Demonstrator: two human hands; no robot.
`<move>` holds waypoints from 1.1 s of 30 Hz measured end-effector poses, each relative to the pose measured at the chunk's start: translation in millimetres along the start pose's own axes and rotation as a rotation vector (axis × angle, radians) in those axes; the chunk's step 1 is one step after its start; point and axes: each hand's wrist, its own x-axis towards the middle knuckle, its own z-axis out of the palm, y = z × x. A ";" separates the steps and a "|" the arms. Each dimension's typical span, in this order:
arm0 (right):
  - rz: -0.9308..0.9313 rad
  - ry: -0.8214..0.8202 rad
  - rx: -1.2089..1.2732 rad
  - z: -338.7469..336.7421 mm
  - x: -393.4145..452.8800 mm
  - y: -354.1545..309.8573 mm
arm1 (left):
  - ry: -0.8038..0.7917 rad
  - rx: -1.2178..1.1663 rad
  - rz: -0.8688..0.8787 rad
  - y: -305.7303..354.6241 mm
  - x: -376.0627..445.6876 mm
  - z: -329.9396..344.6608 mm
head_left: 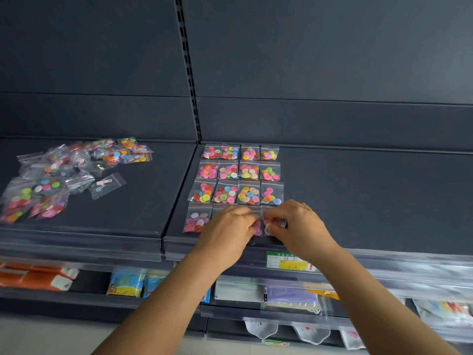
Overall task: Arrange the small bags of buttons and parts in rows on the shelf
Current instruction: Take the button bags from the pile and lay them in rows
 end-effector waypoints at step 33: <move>-0.316 -0.006 -0.147 119.3 106.7 -248.6 | 0.262 0.208 -0.275 -236.5 -102.4 -127.8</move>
